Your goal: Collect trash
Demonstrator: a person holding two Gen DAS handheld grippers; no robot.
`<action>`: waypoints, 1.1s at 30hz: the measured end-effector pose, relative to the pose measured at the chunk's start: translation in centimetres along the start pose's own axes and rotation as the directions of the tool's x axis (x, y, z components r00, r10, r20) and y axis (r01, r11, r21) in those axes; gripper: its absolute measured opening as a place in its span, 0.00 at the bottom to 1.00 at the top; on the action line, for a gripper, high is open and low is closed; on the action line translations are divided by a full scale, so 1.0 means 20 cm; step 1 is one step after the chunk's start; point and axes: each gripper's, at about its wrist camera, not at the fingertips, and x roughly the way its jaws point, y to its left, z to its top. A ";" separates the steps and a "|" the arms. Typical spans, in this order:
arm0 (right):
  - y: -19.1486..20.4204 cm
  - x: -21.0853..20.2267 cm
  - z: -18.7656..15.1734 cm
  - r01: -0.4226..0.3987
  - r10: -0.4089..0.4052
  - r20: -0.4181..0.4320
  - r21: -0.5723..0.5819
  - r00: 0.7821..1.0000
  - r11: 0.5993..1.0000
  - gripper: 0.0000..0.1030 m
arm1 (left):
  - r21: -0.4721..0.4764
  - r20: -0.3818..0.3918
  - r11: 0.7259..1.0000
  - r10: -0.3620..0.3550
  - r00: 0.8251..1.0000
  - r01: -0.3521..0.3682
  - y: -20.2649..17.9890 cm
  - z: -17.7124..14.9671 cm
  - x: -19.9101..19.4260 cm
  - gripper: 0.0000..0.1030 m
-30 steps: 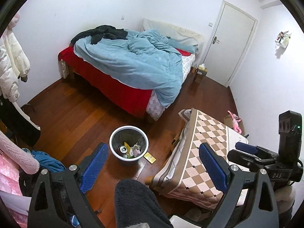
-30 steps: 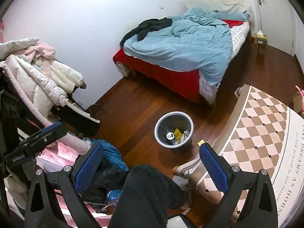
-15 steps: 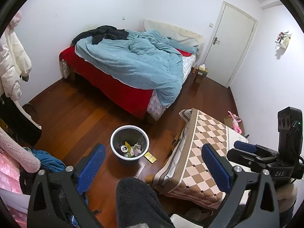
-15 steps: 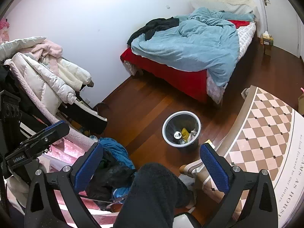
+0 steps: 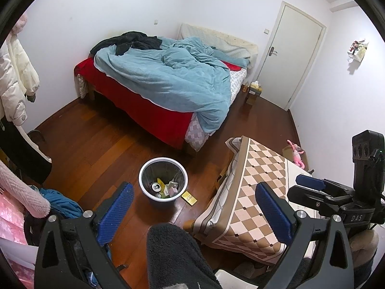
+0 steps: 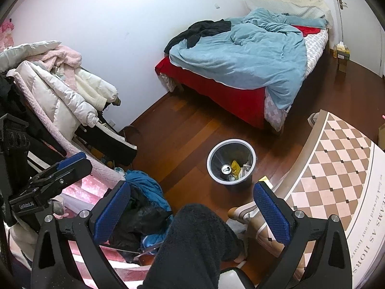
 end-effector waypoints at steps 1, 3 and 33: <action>0.00 0.00 0.00 -0.001 0.001 0.000 0.000 1.000 1.000 1.00 | 0.000 -0.001 1.000 0.001 1.000 -0.001 0.00 0.00 0.00 1.00; 0.00 -0.01 0.00 -0.004 0.004 -0.001 -0.002 1.000 1.000 1.00 | 0.000 -0.005 1.000 -0.004 1.000 0.004 0.00 0.00 0.00 1.00; -0.01 -0.01 0.01 -0.020 0.020 -0.012 0.010 1.000 1.000 1.00 | 0.025 -0.040 0.998 -0.052 0.998 0.053 -0.05 0.02 0.04 1.00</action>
